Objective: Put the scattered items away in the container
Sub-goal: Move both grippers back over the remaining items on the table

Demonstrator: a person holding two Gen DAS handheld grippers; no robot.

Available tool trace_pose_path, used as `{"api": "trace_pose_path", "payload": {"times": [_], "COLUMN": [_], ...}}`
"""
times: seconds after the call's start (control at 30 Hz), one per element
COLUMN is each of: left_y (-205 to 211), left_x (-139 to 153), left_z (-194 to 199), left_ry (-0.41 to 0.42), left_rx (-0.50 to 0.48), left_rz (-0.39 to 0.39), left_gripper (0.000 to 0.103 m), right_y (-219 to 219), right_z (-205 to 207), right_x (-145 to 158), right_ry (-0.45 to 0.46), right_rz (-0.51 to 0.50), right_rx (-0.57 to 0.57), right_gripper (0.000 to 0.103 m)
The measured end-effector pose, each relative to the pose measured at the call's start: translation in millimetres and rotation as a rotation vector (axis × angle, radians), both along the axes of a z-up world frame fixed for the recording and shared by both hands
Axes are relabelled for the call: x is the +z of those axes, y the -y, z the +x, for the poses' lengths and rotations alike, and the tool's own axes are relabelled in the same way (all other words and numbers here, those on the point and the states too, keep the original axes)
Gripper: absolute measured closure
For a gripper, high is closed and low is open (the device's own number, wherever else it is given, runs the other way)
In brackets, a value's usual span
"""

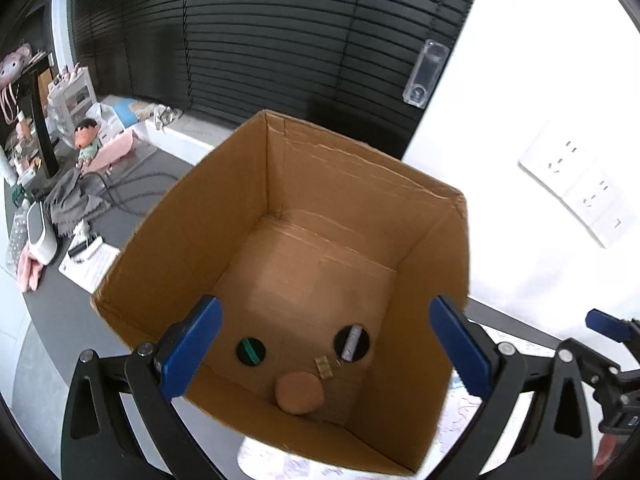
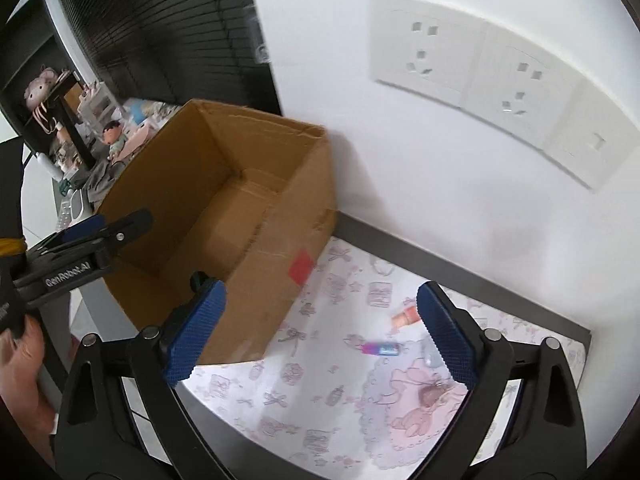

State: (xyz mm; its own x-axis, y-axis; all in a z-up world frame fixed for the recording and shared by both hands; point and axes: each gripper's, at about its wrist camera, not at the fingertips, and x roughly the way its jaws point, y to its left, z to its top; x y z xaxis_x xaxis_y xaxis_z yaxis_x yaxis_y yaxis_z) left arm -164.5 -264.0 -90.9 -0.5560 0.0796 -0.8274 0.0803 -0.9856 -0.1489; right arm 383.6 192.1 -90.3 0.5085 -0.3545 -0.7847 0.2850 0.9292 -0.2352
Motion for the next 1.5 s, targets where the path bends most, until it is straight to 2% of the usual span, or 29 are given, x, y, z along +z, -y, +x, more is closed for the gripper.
{"api": "trace_pose_path", "payload": {"times": [0.13,0.27,0.43,0.67,0.93,1.13,1.23,1.4,1.5], "left_y": [-24.2,-54.6,-88.4,-136.6,-194.3,-221.0,-226.1,-239.4,-246.2], "left_x": [8.4,17.7,18.1,23.8,14.9,0.6,-12.0,-45.8,-66.0], "left_z": [6.8,14.3,20.4,31.2,45.0,51.5,51.9,52.7,55.6], "left_ry": [0.004,-0.004,0.022,0.016,0.039,0.036,0.041,0.106,0.119], "left_rx": [-0.053,-0.131,-0.229,-0.313,-0.414,-0.441,-0.450,-0.500,-0.514], "left_rz": [-0.064,-0.137,-0.131,-0.072,-0.063,-0.073,-0.024,-0.018,-0.036], "left_gripper": [0.000,0.000,0.000,0.000,0.000,0.000,0.000,0.000,0.000], "right_y": [16.2,43.0,69.7,91.6,116.8,130.3,136.1,144.0,147.7], "right_z": [-20.7,-40.8,-67.1,-103.7,-147.8,-168.4,-173.6,-184.0,-186.6], "right_x": [11.0,23.4,38.1,48.3,52.5,44.1,31.7,5.4,-13.4], "right_ry": [0.016,-0.006,0.020,0.011,0.050,0.037,0.000,-0.041,-0.083], "right_rz": [-0.019,-0.020,-0.011,-0.100,-0.018,0.006,-0.012,0.039,0.016], "right_rx": [-0.017,-0.120,-0.179,-0.277,-0.317,-0.329,-0.348,-0.366,-0.381], "right_gripper": [0.005,0.005,0.005,0.005,0.005,0.004,0.004,0.004,0.004]}}
